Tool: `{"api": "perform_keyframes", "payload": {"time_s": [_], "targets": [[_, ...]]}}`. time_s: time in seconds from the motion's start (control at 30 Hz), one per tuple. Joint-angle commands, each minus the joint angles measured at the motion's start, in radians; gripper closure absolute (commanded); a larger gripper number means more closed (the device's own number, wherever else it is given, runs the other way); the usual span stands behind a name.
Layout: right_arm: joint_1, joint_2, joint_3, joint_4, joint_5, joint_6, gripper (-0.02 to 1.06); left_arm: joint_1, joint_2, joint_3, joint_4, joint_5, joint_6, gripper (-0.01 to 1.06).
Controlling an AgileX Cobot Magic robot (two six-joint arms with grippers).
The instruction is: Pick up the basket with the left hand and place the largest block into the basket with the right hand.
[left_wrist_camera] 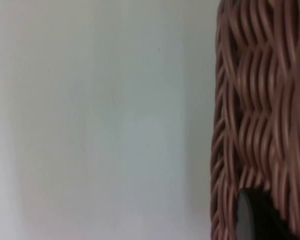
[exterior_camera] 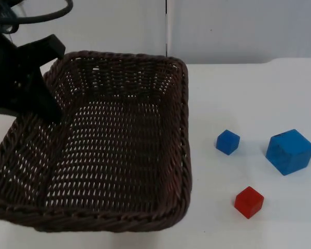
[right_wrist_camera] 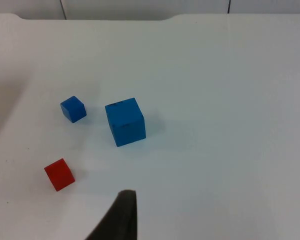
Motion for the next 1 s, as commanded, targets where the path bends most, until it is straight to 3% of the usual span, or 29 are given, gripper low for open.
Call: {"api": "perform_keyframes", "payload": {"time_s": [0.0, 0.3, 0.97], "targets": [[-0.004, -0.004, 0.002, -0.002, -0.003, 0.0, -0.01, 0.005, -0.046, 0.035, -0.062, 0.007, -0.009, 1.05], [-0.004, -0.004, 0.002, -0.002, -0.003, 0.0, -0.01, 0.005, -0.113, 0.113, -0.063, -0.037, -0.006, 1.05], [-0.004, -0.004, 0.0, 0.002, -0.008, -0.002, -0.01, 0.005, -0.115, 0.113, -0.043, -0.036, -0.001, 1.05]]}}
